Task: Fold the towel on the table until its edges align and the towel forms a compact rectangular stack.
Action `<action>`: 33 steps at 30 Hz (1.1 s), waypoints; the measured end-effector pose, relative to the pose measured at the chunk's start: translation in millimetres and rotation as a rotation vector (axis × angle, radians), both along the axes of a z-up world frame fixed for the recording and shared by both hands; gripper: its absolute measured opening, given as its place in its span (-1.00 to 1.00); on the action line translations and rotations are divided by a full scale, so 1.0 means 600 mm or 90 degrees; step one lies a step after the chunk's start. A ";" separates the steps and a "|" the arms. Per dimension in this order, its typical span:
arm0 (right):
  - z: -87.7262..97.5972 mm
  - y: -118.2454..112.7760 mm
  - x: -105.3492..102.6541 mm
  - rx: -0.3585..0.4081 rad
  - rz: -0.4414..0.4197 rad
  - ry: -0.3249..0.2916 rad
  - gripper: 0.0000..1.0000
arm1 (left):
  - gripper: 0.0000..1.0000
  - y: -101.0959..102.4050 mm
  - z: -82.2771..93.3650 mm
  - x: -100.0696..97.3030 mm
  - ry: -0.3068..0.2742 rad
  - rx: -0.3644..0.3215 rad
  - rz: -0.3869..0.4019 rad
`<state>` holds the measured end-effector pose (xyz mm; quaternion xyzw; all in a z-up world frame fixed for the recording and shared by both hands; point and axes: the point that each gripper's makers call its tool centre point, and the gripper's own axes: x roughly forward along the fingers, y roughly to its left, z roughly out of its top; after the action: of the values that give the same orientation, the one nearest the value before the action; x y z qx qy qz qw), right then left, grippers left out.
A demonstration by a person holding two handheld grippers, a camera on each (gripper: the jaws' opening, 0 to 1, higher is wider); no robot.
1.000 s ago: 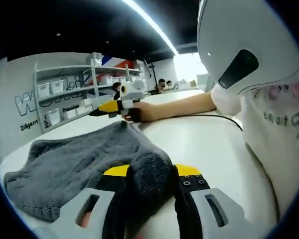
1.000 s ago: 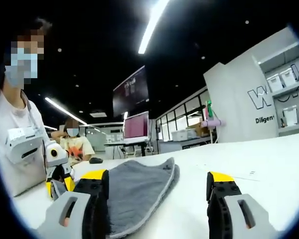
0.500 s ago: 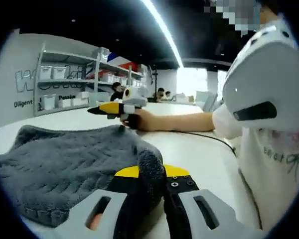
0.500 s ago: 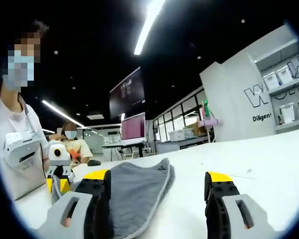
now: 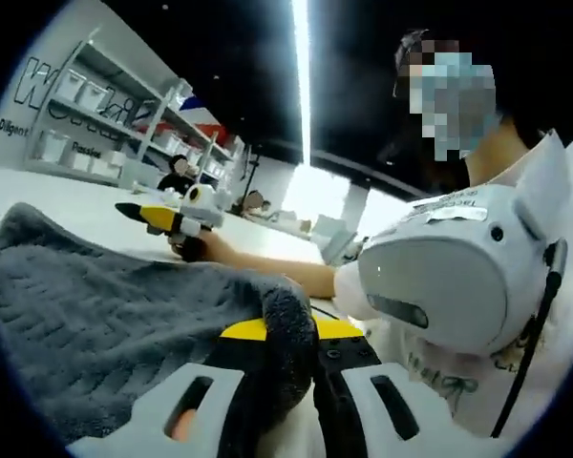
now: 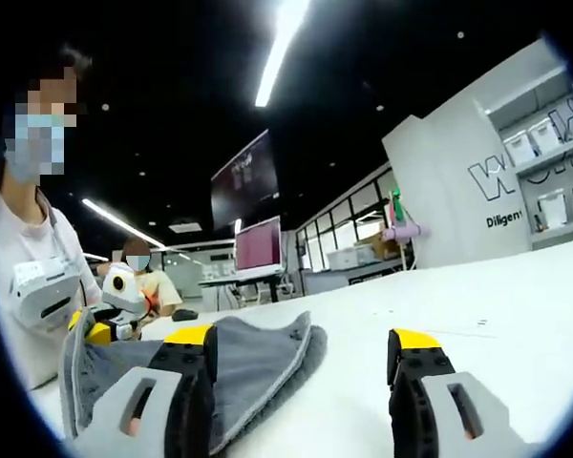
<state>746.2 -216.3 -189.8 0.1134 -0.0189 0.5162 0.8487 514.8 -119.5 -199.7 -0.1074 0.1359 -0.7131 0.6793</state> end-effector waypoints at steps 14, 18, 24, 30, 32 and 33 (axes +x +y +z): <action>0.001 -0.011 0.010 0.010 -0.024 0.009 0.45 | -0.75 0.037 0.101 0.079 0.062 -0.142 0.075; 0.001 -0.015 0.013 0.012 -0.033 0.010 0.44 | -0.75 0.045 0.118 0.104 0.070 -0.165 0.098; -0.002 -0.013 0.013 0.004 -0.033 0.010 0.44 | -0.75 0.056 0.144 0.136 0.056 -0.177 0.112; -0.002 -0.017 0.016 0.005 -0.036 0.014 0.43 | -0.75 0.074 0.165 0.168 0.056 -0.197 0.134; -0.002 -0.017 0.016 0.005 -0.037 0.014 0.43 | -0.75 0.081 0.170 0.176 0.055 -0.202 0.142; -0.002 -0.018 0.017 0.005 -0.037 0.015 0.43 | -0.75 0.085 0.173 0.182 0.053 -0.204 0.149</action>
<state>756.4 -226.9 -191.2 0.1218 -0.0144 0.4899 0.8631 623.8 -68.3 -95.9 -0.2586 0.0355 -0.6367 0.7256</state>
